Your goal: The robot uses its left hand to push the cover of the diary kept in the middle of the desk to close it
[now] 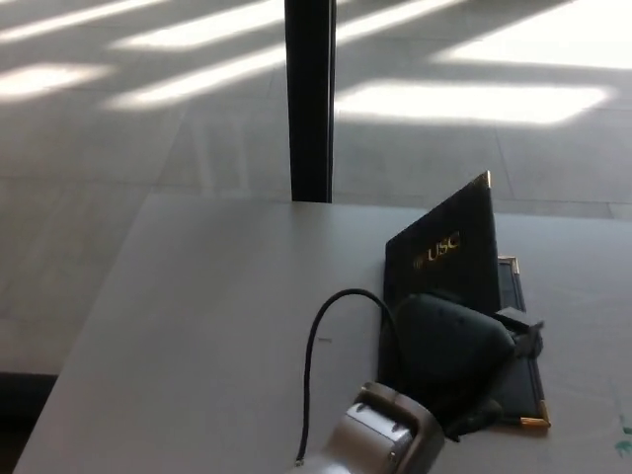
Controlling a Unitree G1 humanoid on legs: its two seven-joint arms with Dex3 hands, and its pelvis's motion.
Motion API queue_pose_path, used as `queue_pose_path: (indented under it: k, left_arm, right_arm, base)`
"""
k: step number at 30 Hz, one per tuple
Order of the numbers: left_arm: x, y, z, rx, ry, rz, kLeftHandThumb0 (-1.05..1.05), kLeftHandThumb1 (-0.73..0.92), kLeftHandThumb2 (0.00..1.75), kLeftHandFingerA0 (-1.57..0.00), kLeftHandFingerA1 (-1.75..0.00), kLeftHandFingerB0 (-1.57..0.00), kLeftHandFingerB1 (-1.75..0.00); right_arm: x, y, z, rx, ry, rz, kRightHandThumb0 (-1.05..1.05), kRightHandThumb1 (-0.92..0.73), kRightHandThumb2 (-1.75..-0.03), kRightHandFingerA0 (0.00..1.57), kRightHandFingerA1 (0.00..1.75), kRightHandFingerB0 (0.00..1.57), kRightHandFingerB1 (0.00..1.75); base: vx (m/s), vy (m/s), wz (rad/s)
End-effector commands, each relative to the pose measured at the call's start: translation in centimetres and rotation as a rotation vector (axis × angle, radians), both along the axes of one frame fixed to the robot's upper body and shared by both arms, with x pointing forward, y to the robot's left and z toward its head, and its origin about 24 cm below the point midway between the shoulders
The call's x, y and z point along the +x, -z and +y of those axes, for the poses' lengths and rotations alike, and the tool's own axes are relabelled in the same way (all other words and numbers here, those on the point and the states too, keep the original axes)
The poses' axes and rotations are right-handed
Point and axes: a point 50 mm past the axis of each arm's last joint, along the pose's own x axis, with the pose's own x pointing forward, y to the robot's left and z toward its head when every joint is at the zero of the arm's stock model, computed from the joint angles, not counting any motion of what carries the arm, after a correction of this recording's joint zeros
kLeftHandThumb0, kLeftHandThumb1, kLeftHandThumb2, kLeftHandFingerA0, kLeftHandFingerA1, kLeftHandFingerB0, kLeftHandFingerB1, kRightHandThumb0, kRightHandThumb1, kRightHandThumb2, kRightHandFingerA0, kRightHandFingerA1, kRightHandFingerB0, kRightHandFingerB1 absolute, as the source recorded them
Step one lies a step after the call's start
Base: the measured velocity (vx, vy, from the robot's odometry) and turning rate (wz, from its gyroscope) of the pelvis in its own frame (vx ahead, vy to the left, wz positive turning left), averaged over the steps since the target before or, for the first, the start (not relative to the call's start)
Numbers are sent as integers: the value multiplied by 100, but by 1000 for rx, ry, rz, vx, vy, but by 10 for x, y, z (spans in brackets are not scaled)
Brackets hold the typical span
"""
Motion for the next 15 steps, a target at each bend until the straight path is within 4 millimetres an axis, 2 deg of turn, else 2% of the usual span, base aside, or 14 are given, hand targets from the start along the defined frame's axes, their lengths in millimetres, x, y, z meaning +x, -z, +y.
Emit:
queue_pose_path:
  k: [1,3,5,8,9,11,12,13,15]
  left_arm:
    - [-102,25,-78,580,533,-324,-31,46,66,-103,-124,-56,-65]
    - [-99,30,-77,617,492,-269,-20,44,67,-105,-131,-46,-62]
    - [-98,31,-78,617,466,-252,-19,45,66,-105,-127,-45,-61]
    - [-95,33,-81,629,428,-238,-21,45,65,-106,-131,-44,-61]
    - [-92,27,-82,653,429,-255,-21,44,60,-103,-128,-42,-60]
    - [-92,19,-82,632,434,-295,-23,43,62,-103,-130,-45,-61]
    - [-93,16,-83,626,435,-296,-28,46,64,-105,-136,-41,-62]
    - [-94,10,-83,609,442,-296,-28,46,63,-101,-130,-44,-61]
    - [-96,2,-82,572,455,-290,-26,47,65,-101,-132,-43,-61]
  right_arm:
    - [32,-17,7,-33,-112,-30,-67,-89,-67,76,68,58,46]
    - [34,-14,9,-22,-109,-31,-67,-89,-66,74,64,58,45]
    - [34,-14,9,-24,-112,-31,-67,-90,-66,74,65,59,45]
    - [34,-14,10,-20,-107,-33,-66,-89,-66,75,65,59,45]
    - [34,-13,11,-20,-108,-32,-67,-89,-67,77,67,58,45]
    - [34,-12,12,-23,-110,-25,-67,-89,-66,76,66,59,45]
    - [35,-12,12,-22,-112,-28,-67,-90,-67,71,61,56,45]
    - [36,-12,12,-17,-117,-38,-67,-89,-67,70,62,55,45]
    - [36,-12,13,-10,-114,-42,-67,-90,-66,74,63,57,45]
  base:
    - [0,0,0]
    - [0,0,0]
    - [0,0,0]
    - [0,0,0]
    - [0,0,0]
    - [0,0,0]
    - [0,0,0]
    - [0,0,0]
    - [0,0,0]
